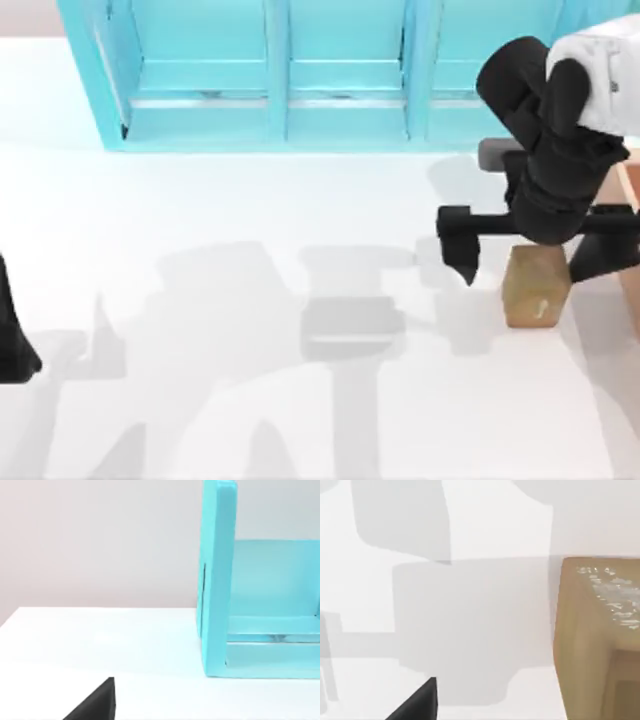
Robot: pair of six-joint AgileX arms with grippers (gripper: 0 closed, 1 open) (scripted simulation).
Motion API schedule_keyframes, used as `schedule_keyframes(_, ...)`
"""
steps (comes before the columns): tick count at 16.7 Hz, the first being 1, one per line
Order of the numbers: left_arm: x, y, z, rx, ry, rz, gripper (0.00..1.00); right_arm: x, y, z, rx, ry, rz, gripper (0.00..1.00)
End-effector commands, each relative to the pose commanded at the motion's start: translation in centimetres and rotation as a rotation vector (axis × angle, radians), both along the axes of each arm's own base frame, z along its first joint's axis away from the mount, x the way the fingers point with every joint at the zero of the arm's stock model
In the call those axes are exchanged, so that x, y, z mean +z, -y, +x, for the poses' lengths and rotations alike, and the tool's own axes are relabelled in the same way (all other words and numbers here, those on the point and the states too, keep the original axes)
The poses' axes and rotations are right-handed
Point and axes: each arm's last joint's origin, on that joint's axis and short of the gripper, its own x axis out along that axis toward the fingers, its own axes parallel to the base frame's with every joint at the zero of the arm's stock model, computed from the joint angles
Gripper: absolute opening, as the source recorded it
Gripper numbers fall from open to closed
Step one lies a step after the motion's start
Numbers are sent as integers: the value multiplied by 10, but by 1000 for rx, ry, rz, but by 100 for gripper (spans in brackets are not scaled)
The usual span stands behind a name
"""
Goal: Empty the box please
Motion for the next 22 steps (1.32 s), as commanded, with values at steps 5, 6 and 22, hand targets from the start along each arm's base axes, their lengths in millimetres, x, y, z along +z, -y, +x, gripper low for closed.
schedule_keyframes(5,0,0,0,0,0,0,100,29,16,2,-24,-61,-12,100)
schedule_keyframes(6,0,0,0,0,0,0,100,37,21,5,-26,-47,-9,100)
schedule_keyframes(22,0,0,0,0,0,0,100,74,201,40,-21,-40,-2,100)
